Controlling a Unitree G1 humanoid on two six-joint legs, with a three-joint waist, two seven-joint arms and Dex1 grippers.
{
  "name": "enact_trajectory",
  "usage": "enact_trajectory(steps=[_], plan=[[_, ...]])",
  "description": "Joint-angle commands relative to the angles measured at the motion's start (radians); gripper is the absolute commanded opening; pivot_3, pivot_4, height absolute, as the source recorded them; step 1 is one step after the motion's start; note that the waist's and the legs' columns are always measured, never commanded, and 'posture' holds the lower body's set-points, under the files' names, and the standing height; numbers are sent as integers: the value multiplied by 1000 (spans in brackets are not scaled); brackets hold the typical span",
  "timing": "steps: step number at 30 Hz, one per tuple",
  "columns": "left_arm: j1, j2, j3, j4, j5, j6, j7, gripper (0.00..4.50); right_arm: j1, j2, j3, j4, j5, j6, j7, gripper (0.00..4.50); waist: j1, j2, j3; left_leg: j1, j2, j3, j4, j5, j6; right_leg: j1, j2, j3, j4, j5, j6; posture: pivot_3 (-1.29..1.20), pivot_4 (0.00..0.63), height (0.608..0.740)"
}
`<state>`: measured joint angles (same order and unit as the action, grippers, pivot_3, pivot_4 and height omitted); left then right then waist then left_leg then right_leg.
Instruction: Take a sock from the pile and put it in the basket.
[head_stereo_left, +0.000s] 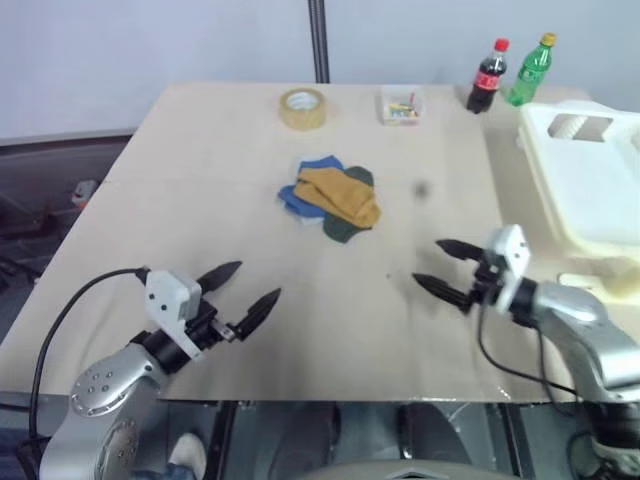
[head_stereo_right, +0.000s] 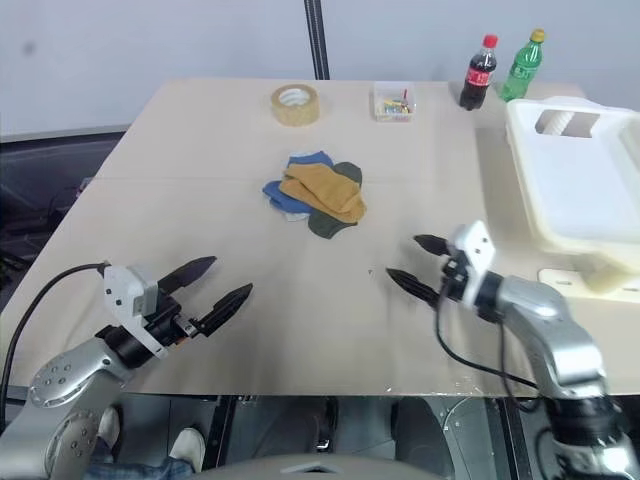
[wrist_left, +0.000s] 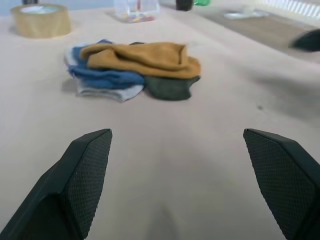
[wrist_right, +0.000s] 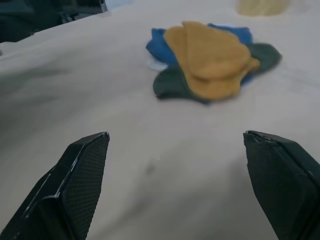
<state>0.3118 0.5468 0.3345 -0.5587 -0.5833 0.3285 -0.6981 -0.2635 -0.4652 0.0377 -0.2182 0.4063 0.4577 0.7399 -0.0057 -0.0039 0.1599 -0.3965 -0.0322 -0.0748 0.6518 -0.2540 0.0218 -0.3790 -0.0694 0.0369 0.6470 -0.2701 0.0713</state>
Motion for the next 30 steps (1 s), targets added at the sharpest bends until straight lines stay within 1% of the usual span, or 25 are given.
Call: enact_trajectory(steps=[1, 5, 9, 15, 18, 20, 21, 22, 24, 25, 27, 30], plan=[[-4, 25, 32, -37, -45, -13, -39, 4500, -150, 66, 70, 151, -102, -19, -75, 4444, -5, 0, 0, 0, 0, 0, 0, 1, -1, 0, 0, 0, 0, 0, 0, 0, 150, 738], [7, 21, 45, -48, -53, -19, -32, 4500, -340, 187, 73, 387, -153, 5, -182, 4444, -10, 0, 0, 0, 0, 0, -1, 1, -2, -3, 1, 0, 3, 0, 0, 0, 150, 738], [44, 10, 47, -74, -56, -33, -30, 4500, -475, 264, 83, 601, -183, -44, -174, 4444, -14, 0, 0, -2, 0, 2, -1, 2, -3, -8, 1, 3, 8, 0, -1, 0, 150, 738], [86, -8, 51, -98, -39, -54, -8, 4500, -659, 363, 30, 894, -187, -113, -191, 4444, -17, 1, 1, -1, 0, 3, -1, 1, -1, -10, 3, 5, 12, 0, -1, 0, 150, 738], [102, -20, 54, -108, -38, -60, 4, 4500, -707, 384, 20, 962, -190, -139, -191, 4444, -26, 1, 1, -1, 0, 4, -1, 1, -1, -11, 3, 5, 13, 0, -1, 0, 150, 738], [112, -26, 54, -115, -34, -66, 8, 4500, -726, 393, 9, 1003, -195, -159, -187, 3946, -34, 1, 1, -2, 0, 5, -2, 1, -1, -13, 3, 7, 14, 0, -1, 0, 150, 738], [116, -29, 54, -117, -33, -68, 10, 4500, -733, 398, 0, 1018, -191, -165, -185, 3823, -35, 1, 1, -2, 1, 5, -2, 1, -1, -13, 3, 7, 14, 0, -1, 0, 150, 738], [121, -31, 53, -120, -30, -71, 12, 4500, -738, 400, -1, 1028, -193, -174, -177, 3313, -37, 1, 1, -2, 1, 5, -2, 1, -1, -14, 3, 7, 14, 0, -1, 0, 150, 738], [127, -33, 53, -120, -27, -73, 15, 4500, -743, 399, 13, 1050, -220, -204, -168, 2503, -37, 1, 1, -2, 1, 6, -2, 1, -1, -14, 3, 8, 14, 0, -1, 0, 150, 738], [130, -33, 52, -120, -24, -75, 16, 4500, -743, 398, 23, 1063, -236, -218, -167, 2307, -37, 1, 1, -2, 1, 7, -2, 1, -1, -14, 3, 8, 14, 0, -1, 0, 150, 738], [135, -35, 52, -121, -24, -77, 18, 4500, -744, 400, 27, 1089, -254, -236, -174, 1529, -37, 1, 1, -2, 1, 7, -2, 1, -1, -15, 3, 8, 15, 0, -1, 0, 150, 738], [137, -33, 50, -111, -17, -83, 16, 4500, -745, 406, 20, 1098, -264, -252, -173, 165, -37, 1, 1, -2, 1, 7, -2, 1, -1, -15, 3, 8, 15, 0, -1, 0, 150, 738]])
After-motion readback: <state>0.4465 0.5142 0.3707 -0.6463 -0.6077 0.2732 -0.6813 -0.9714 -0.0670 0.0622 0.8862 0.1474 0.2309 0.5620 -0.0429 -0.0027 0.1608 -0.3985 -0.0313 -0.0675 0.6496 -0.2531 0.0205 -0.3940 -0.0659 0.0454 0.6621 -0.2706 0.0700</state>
